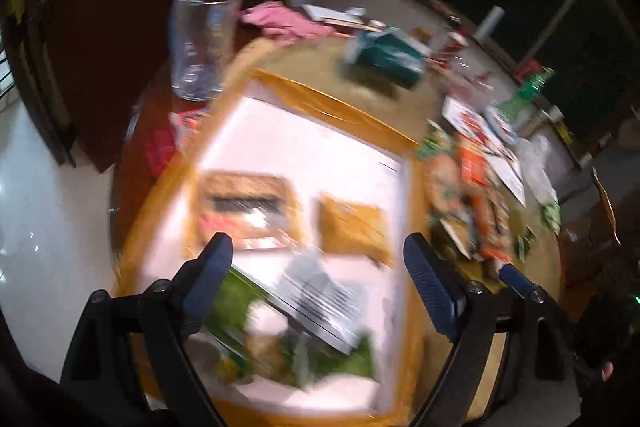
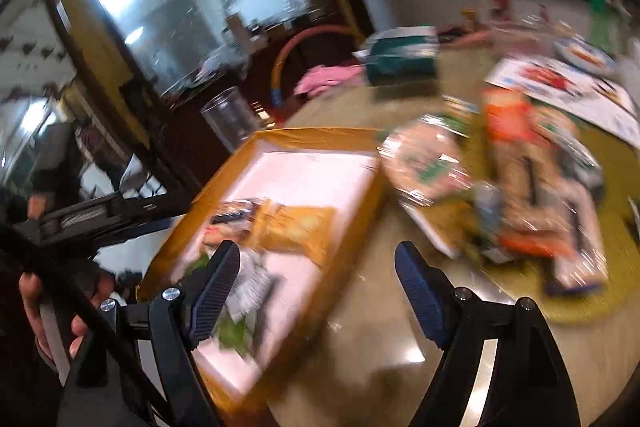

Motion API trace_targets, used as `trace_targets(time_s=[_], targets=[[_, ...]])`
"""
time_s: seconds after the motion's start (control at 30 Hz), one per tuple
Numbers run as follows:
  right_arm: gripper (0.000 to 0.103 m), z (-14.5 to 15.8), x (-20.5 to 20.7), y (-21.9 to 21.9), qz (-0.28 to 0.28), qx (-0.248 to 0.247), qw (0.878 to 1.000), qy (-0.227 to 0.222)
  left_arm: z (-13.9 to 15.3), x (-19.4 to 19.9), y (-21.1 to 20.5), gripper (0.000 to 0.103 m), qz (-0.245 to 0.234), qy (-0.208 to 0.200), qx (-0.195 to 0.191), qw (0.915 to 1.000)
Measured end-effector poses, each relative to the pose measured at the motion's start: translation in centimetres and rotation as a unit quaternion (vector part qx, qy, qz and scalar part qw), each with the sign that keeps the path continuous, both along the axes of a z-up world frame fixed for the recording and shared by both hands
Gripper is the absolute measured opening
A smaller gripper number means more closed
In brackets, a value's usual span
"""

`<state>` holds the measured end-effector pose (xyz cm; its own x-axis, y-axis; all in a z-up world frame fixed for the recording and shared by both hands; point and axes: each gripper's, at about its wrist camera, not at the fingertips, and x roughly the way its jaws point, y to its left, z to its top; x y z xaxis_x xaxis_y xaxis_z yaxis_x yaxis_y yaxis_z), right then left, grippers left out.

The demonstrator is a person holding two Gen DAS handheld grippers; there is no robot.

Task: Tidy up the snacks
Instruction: 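Grasp the white cracker pack with the right gripper while the left grasps an orange-ended cracker pack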

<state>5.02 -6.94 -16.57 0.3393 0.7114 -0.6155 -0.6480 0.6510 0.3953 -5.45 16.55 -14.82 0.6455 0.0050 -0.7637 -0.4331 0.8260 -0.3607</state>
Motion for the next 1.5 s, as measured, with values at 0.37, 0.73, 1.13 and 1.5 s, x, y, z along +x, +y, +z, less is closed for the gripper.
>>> trace_targets(time_s=[0.37, 0.73, 1.13, 1.5], targets=[[0.077, -1.6, 5.1, -12.1, -0.108, -0.036, 0.993, 0.025, 0.1, 3.3, -12.5, 0.088, -0.114, 0.011, 0.047, 0.9923], [0.063, -6.1, 13.2, -6.6, -0.098, -0.175, 0.979, 0.025, 0.5, 5.2, -13.6, 0.088, -0.107, 0.021, 0.056, 0.9925], [0.055, -6.9, 7.3, -14.2, -0.183, -0.163, 0.969, 0.035, -1.7, 19.1, -18.9, 0.088, -0.168, 0.095, 0.125, 0.9732], [0.065, -7.4, 7.6, -14.3, -0.181, -0.103, 0.978, 0.011, -6.1, 27.0, -20.7, 0.057, -0.173, 0.154, 0.179, 0.9561]])
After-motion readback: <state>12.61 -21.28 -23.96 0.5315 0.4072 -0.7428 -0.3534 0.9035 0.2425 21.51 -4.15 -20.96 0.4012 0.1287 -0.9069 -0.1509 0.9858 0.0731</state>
